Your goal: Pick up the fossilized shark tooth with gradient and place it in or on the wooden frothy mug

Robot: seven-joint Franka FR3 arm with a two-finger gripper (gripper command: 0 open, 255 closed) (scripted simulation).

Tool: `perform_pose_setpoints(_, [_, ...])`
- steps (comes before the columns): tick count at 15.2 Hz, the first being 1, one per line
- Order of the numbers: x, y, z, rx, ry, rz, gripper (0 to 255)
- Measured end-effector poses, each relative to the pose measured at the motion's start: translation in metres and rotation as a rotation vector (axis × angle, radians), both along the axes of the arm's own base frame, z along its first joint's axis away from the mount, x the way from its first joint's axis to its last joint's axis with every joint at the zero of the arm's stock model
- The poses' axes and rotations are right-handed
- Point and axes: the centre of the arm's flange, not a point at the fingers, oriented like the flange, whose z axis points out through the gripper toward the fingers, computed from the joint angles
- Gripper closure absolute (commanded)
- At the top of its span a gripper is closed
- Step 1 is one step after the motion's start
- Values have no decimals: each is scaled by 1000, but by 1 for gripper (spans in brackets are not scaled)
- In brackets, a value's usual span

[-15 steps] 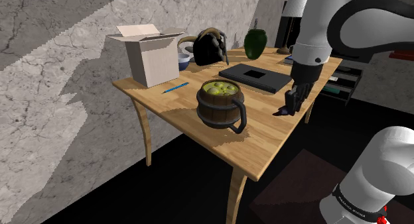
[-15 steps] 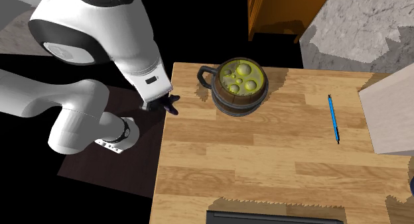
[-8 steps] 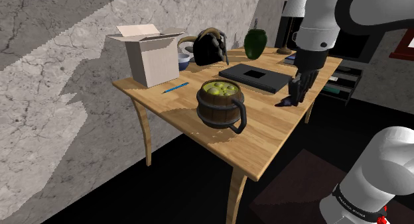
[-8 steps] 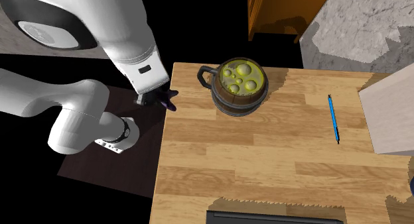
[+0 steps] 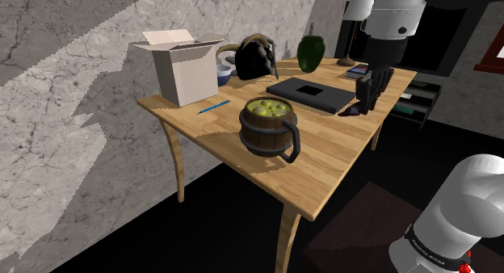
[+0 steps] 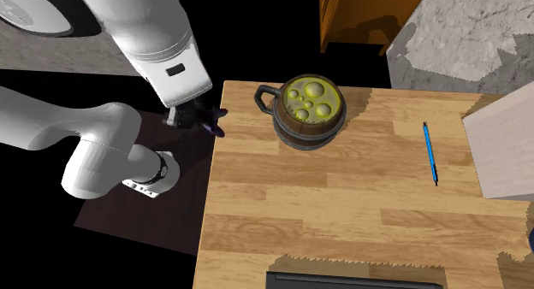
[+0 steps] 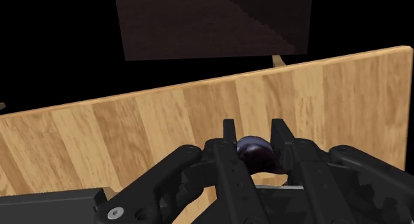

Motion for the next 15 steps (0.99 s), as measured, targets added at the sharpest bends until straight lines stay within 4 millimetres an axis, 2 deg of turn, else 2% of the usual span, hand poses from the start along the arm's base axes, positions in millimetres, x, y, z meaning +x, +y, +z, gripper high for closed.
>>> perform_pose_setpoints(10, [-1,1,51,0,0,0,255])
perform_pose_setpoints(15, [43,30,56,-1,0,0,255])
